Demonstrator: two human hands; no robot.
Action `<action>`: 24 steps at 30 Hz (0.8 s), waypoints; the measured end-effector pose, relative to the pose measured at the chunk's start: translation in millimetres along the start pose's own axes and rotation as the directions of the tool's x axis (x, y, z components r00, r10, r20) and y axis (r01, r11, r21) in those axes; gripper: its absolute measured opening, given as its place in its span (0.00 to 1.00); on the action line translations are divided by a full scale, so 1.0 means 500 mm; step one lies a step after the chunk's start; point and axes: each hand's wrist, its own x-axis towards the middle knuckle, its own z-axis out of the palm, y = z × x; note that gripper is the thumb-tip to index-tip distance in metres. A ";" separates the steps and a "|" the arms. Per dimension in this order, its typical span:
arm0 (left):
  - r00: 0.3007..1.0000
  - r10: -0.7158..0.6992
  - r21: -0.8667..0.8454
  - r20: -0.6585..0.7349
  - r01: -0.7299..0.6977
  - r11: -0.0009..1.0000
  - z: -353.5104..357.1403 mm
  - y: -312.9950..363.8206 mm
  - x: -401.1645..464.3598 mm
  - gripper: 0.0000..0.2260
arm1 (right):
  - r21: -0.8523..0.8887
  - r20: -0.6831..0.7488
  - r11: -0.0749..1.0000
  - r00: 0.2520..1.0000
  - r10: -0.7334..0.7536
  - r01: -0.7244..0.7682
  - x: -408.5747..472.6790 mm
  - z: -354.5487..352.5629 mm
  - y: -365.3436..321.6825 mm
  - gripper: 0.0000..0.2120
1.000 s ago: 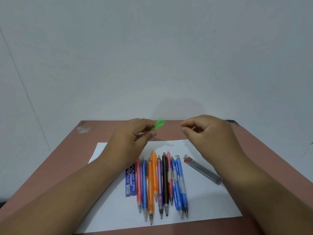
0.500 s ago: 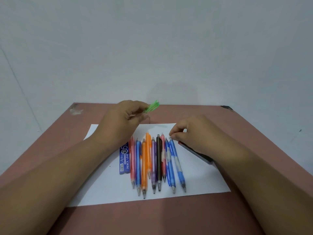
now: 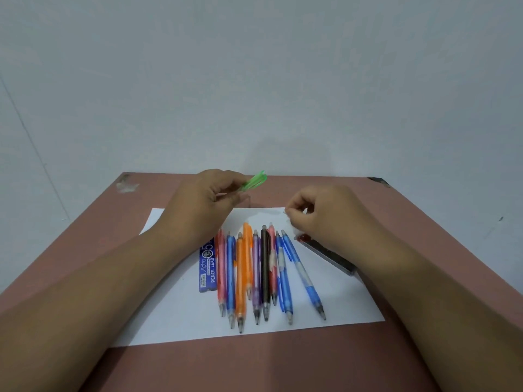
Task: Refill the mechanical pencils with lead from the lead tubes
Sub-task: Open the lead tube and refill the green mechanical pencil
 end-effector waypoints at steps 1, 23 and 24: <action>1.000 -0.006 0.000 0.001 0.006 1.000 0.000 -0.001 0.000 0.10 | 0.071 -0.058 0.997 0.998 0.012 -0.008 0.000 -0.004 0.000 0.05; 0.996 0.083 0.126 0.034 -0.086 0.988 0.001 -0.006 0.000 0.11 | 0.384 -0.329 0.890 0.937 -0.116 0.245 -0.027 -0.015 -0.035 0.07; 0.996 0.080 0.129 0.035 -0.084 0.988 0.002 -0.007 0.000 0.11 | 0.386 -0.325 0.890 0.939 -0.114 0.241 -0.027 -0.015 -0.035 0.07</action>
